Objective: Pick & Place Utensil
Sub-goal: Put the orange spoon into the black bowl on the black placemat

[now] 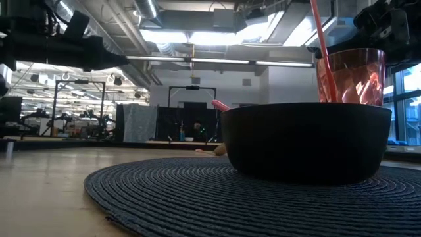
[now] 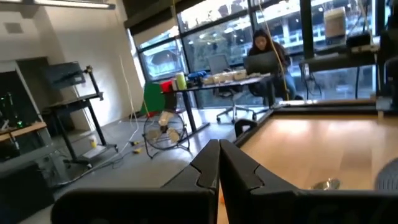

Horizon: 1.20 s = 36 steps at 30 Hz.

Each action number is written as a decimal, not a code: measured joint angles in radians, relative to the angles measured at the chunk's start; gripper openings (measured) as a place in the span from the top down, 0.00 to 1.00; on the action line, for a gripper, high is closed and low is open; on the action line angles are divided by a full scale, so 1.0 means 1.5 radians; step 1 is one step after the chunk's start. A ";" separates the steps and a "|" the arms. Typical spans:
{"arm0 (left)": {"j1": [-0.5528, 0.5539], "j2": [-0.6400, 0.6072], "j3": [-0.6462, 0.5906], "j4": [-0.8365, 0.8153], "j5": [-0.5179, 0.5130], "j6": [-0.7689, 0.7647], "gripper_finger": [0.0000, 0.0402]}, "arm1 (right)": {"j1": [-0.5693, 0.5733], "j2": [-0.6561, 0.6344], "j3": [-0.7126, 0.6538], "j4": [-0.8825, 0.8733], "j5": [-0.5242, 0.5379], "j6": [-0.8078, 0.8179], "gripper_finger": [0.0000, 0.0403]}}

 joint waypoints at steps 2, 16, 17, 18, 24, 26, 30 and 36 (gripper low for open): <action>0.000 0.010 0.000 0.001 0.003 -0.002 0.99 | 0.000 0.000 0.000 0.000 -0.002 0.001 0.96; 0.022 0.124 0.097 -0.127 0.006 -0.084 1.00 | 0.000 0.000 0.000 0.007 0.007 -0.003 0.96; 0.029 0.151 0.113 -0.138 0.008 -0.083 0.99 | 0.000 0.000 0.000 0.011 0.011 -0.003 0.96; 0.037 0.182 0.130 -0.147 0.013 -0.080 0.99 | 0.000 0.000 0.000 0.016 0.015 -0.003 0.96; 0.101 0.402 0.296 -0.250 0.036 0.007 1.00 | 0.000 0.000 0.000 0.043 0.016 -0.006 0.96; 0.123 0.479 0.362 -0.291 0.090 0.060 0.99 | 0.000 0.000 0.000 0.062 0.016 -0.006 0.96; 0.153 0.628 0.514 -0.423 0.251 0.181 1.00 | 0.000 0.000 0.000 0.079 0.016 -0.006 0.96; 0.169 0.816 0.729 -0.560 0.234 0.267 1.00 | 0.000 0.000 0.000 0.074 0.016 -0.038 0.96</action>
